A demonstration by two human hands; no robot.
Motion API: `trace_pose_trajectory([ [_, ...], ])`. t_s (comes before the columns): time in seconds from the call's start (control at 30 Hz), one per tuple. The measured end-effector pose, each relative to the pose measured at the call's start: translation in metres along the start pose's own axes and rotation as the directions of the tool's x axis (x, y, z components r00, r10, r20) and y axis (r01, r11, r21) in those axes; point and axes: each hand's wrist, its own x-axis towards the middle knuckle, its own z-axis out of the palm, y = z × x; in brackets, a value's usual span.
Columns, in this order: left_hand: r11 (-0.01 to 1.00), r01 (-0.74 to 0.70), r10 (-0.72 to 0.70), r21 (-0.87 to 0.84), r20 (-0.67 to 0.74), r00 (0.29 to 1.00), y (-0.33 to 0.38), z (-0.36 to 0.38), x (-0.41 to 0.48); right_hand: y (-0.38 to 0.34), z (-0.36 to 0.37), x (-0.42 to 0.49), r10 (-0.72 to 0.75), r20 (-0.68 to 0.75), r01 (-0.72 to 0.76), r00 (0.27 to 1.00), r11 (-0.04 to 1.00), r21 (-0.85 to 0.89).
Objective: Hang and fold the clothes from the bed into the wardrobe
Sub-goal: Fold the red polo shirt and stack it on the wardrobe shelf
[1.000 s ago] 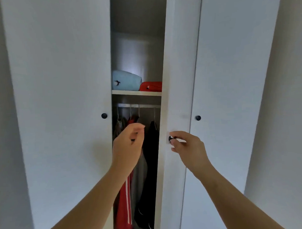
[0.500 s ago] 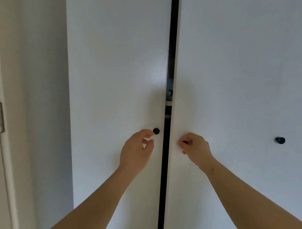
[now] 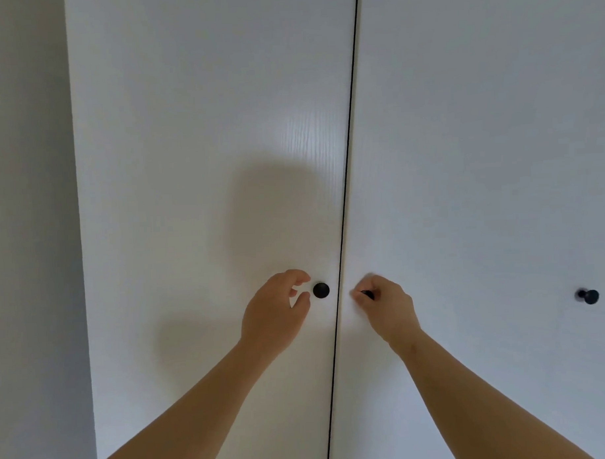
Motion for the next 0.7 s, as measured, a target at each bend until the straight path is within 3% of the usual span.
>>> trace_pose_trajectory([
  [0.43, 0.998, 0.008, -0.005, -0.068, 0.049, 0.999, -0.019, 0.008, 0.010, 0.001, 0.017, 0.014, 0.033, -0.089, -0.045, 0.996, 0.991, -0.130],
  [0.7, 0.998, 0.028, -0.022, -0.061, 0.096, 0.995, -0.010, 0.007, 0.003, -0.004, 0.013, 0.003, 0.045, -0.045, -0.046, 0.998, 0.998, -0.032],
])
